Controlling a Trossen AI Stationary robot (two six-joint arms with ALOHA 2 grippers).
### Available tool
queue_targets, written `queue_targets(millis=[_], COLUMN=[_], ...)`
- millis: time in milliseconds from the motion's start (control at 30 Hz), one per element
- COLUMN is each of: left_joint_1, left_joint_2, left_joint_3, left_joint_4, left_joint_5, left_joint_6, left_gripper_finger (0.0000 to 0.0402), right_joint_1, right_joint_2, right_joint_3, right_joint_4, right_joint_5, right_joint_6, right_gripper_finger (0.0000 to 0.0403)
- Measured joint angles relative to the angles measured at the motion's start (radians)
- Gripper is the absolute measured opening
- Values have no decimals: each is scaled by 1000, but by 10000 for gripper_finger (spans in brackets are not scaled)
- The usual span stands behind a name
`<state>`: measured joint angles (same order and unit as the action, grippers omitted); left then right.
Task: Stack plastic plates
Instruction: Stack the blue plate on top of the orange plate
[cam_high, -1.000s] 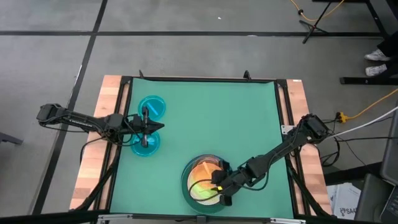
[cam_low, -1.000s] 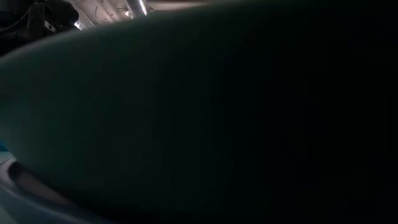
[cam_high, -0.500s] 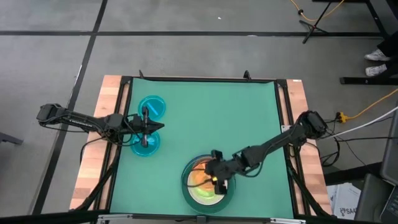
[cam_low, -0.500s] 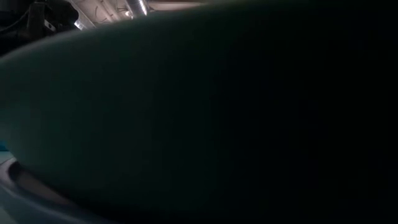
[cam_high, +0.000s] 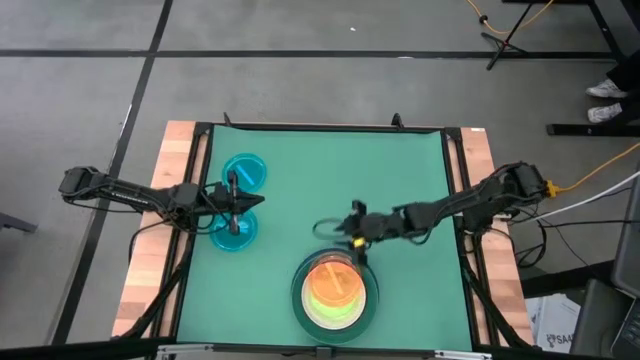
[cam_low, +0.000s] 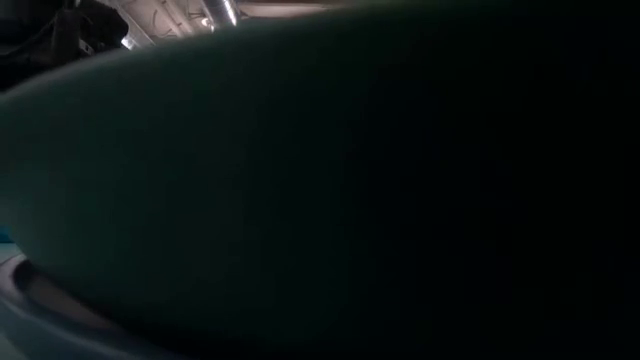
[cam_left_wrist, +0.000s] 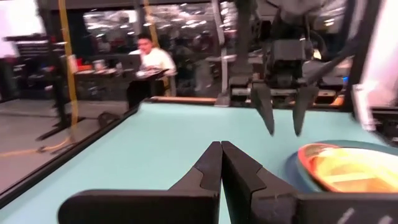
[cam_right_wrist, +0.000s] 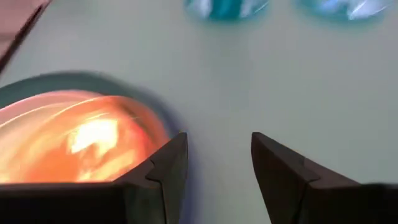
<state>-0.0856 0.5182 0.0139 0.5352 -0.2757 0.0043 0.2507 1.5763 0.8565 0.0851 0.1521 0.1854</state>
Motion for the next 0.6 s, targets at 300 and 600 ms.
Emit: queue_targets(millis=[300, 600], left_joint_1=[47, 252], left_joint_2=[27, 45], left_joint_3=[0, 43], left_joint_4=[-78, -155], left_joint_5=[-51, -118], left_joint_6=[58, 59], left_gripper_finger=[4, 92], right_joint_1=[-260, -348], right_joint_2=[-54, -53], right_joint_3=[-295, -322], right_joint_4=[539, 635], right_joint_5=[6, -138], right_joint_6=[-189, -220], right_gripper_finger=[169, 169])
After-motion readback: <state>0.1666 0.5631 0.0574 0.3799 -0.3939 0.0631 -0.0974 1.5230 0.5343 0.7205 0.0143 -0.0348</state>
